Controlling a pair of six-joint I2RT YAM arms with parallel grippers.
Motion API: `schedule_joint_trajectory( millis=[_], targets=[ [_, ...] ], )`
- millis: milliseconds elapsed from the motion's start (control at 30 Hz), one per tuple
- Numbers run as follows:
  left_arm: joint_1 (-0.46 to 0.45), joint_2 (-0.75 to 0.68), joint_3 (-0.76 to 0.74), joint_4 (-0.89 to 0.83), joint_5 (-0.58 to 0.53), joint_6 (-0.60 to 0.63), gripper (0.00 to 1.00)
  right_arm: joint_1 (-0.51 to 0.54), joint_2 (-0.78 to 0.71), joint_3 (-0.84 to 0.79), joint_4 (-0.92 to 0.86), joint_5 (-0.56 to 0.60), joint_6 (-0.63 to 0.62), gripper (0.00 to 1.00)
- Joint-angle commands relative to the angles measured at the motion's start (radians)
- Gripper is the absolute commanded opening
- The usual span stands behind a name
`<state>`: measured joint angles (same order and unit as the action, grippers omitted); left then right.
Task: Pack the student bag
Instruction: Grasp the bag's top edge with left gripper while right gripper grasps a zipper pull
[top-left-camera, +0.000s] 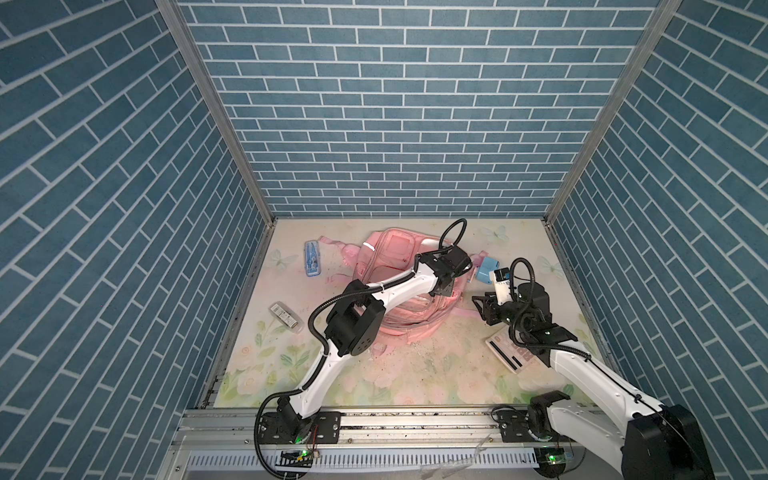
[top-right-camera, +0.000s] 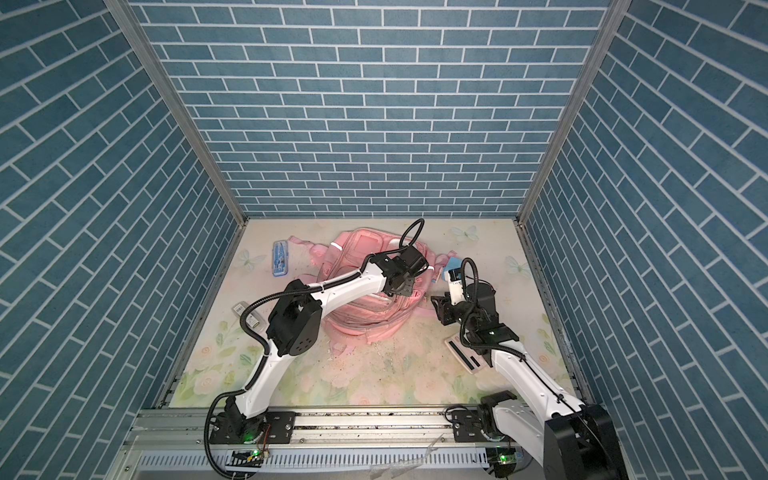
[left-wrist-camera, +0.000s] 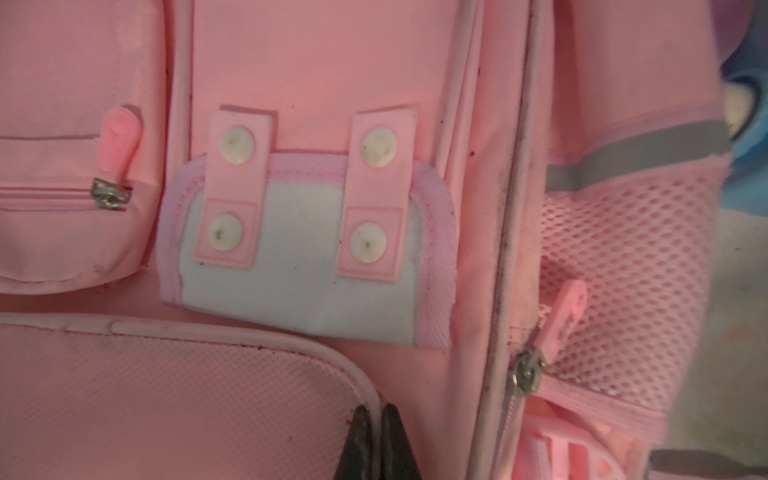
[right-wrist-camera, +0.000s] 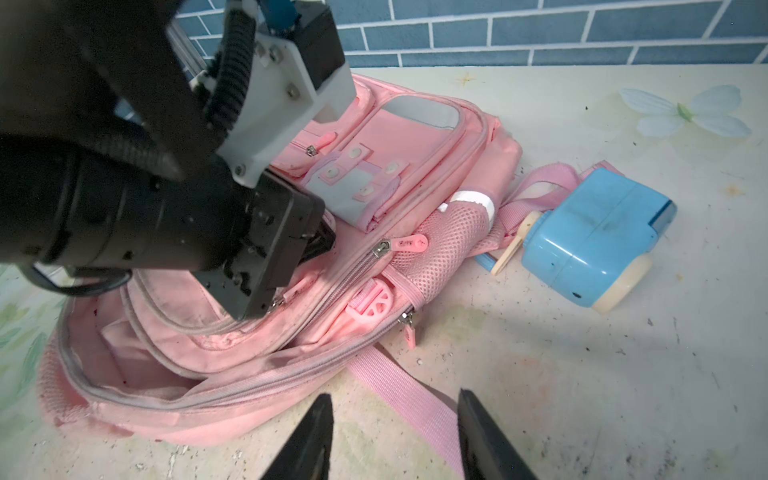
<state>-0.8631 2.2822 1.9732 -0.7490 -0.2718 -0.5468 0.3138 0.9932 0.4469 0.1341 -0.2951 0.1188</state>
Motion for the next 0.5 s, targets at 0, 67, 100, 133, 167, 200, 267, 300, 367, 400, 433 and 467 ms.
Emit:
schedule_joint_trajectory(
  millis=[0, 67, 100, 133, 167, 200, 267, 300, 367, 400, 433, 467],
  targets=[
    [0.020, -0.149, 0.001, -0.015, -0.015, 0.042, 0.00, -0.002, -0.031, -0.026, 0.092, -0.059, -0.100, 0.49],
    [0.029, -0.204, -0.023, 0.001, 0.000, 0.060, 0.00, -0.001, -0.033, -0.035, 0.141, -0.073, -0.127, 0.48],
    [0.033, -0.234, -0.039, 0.017, 0.019, 0.076, 0.00, -0.001, -0.030, -0.035, 0.166, -0.086, -0.139, 0.48],
    [0.039, -0.260, -0.054, 0.030, 0.037, 0.093, 0.00, -0.001, -0.023, -0.034, 0.191, -0.098, -0.152, 0.48],
    [0.042, -0.281, -0.065, 0.034, 0.041, 0.099, 0.00, -0.002, -0.012, -0.030, 0.209, -0.107, -0.160, 0.48],
    [0.047, -0.303, -0.080, 0.043, 0.050, 0.112, 0.00, -0.002, 0.005, -0.023, 0.226, -0.113, -0.163, 0.48],
    [0.056, -0.344, -0.101, 0.053, 0.060, 0.132, 0.00, -0.002, 0.047, -0.007, 0.256, -0.122, -0.163, 0.48],
    [0.062, -0.365, -0.112, 0.058, 0.064, 0.146, 0.00, -0.002, 0.072, 0.008, 0.265, -0.145, -0.174, 0.48],
    [0.066, -0.403, -0.129, 0.069, 0.066, 0.165, 0.00, -0.002, 0.120, 0.037, 0.276, -0.193, -0.185, 0.48],
    [0.071, -0.422, -0.137, 0.076, 0.067, 0.179, 0.00, -0.002, 0.140, 0.054, 0.283, -0.222, -0.185, 0.48],
    [0.072, -0.439, -0.143, 0.080, 0.064, 0.189, 0.00, -0.002, 0.156, 0.072, 0.290, -0.251, -0.186, 0.48],
    [0.073, -0.453, -0.148, 0.085, 0.061, 0.199, 0.00, -0.002, 0.168, 0.085, 0.303, -0.285, -0.185, 0.48]
  ],
)
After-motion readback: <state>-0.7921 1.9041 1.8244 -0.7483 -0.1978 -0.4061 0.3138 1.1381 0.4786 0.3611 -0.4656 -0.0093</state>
